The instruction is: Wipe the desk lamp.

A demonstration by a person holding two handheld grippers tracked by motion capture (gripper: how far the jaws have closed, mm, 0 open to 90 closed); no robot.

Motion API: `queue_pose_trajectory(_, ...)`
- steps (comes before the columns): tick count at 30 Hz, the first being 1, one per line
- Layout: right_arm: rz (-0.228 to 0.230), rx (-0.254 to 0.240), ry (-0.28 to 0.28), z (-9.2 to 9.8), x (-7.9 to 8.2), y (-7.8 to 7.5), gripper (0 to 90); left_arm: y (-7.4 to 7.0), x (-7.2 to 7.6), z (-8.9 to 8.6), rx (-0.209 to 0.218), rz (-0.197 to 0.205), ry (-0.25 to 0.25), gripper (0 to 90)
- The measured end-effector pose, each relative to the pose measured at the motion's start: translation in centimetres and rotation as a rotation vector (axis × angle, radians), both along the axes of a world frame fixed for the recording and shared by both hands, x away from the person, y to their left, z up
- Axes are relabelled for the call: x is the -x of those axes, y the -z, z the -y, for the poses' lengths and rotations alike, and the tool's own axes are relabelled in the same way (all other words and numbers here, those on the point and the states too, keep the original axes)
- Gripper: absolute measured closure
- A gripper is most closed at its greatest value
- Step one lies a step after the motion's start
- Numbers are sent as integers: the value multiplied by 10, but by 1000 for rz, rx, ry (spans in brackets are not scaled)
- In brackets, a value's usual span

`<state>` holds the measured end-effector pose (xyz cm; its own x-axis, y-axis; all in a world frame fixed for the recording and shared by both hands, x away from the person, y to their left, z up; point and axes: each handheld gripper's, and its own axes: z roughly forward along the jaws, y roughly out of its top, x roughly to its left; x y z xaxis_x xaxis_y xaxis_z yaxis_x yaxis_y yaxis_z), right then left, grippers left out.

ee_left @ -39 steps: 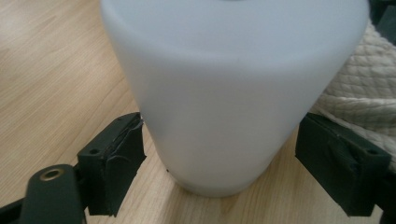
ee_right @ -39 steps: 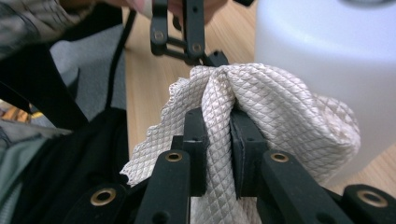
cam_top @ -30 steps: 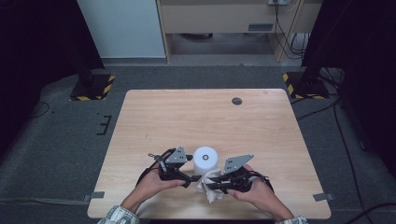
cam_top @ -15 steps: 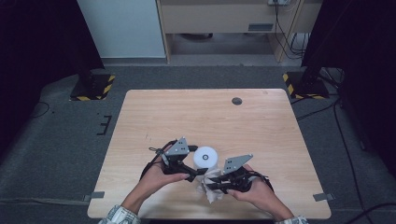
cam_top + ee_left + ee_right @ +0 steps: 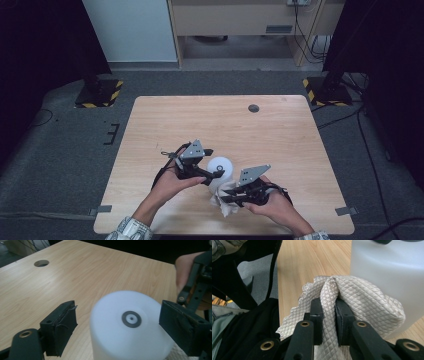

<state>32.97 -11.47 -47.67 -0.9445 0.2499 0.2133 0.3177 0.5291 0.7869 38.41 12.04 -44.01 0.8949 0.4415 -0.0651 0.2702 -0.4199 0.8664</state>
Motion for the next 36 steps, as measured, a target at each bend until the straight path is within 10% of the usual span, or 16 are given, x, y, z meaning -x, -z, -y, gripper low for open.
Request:
queue_pose_trajectory(19, 21, -79, 13, 0, -1, -15, 787, 5, -7, -2, 57, -125, 42, 270)
queue_pose_trajectory(36, -48, 50, 12, -15, -7, 22, 787, 5, -7, -5, 62, -101, 16, 348)
